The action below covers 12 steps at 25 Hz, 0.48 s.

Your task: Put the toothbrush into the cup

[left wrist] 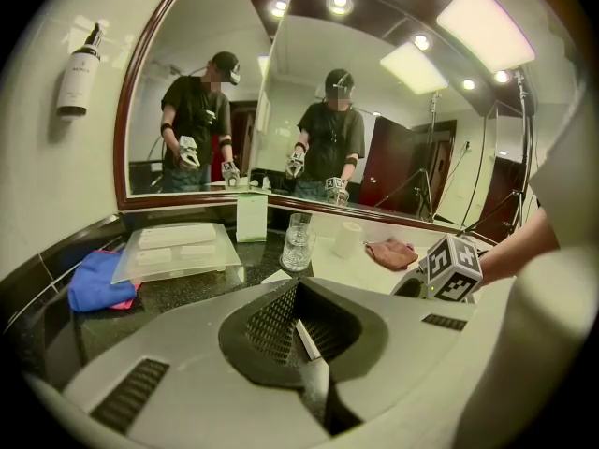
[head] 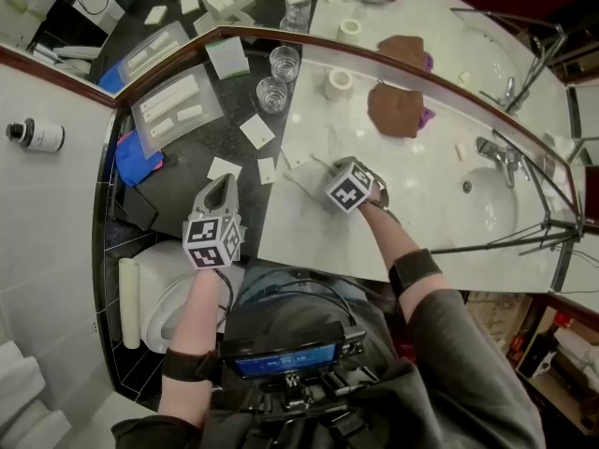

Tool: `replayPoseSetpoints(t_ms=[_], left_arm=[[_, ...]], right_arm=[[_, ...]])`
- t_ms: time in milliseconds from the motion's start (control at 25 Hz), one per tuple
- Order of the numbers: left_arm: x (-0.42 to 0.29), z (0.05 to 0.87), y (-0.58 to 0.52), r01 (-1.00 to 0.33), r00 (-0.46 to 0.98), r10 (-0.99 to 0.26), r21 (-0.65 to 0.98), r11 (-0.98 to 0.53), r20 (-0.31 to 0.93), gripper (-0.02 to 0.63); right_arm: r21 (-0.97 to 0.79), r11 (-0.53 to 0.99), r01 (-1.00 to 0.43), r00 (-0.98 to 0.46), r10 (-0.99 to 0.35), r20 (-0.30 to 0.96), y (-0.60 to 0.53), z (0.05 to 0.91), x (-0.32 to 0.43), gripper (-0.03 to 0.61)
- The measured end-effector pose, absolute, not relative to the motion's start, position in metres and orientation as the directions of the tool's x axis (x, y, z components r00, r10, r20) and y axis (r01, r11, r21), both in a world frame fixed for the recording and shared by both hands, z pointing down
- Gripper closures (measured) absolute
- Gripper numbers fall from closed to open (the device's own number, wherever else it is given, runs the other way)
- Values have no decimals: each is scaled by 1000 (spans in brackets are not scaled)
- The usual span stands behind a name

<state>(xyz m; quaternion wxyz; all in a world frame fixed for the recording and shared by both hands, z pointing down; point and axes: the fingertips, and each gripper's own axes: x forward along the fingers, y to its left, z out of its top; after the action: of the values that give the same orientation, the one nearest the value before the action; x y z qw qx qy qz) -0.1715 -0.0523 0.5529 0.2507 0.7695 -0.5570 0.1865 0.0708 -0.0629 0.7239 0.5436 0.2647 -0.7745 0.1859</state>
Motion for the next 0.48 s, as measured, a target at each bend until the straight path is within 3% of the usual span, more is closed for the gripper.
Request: replayPoseSetpoints(t_ms=[480], left_arm=[[-155, 543, -48, -945, 327, -767, 166, -282, 552, 612]], right_arm=[[20, 750, -661, -344, -326, 881, -70, 678, 76, 468]])
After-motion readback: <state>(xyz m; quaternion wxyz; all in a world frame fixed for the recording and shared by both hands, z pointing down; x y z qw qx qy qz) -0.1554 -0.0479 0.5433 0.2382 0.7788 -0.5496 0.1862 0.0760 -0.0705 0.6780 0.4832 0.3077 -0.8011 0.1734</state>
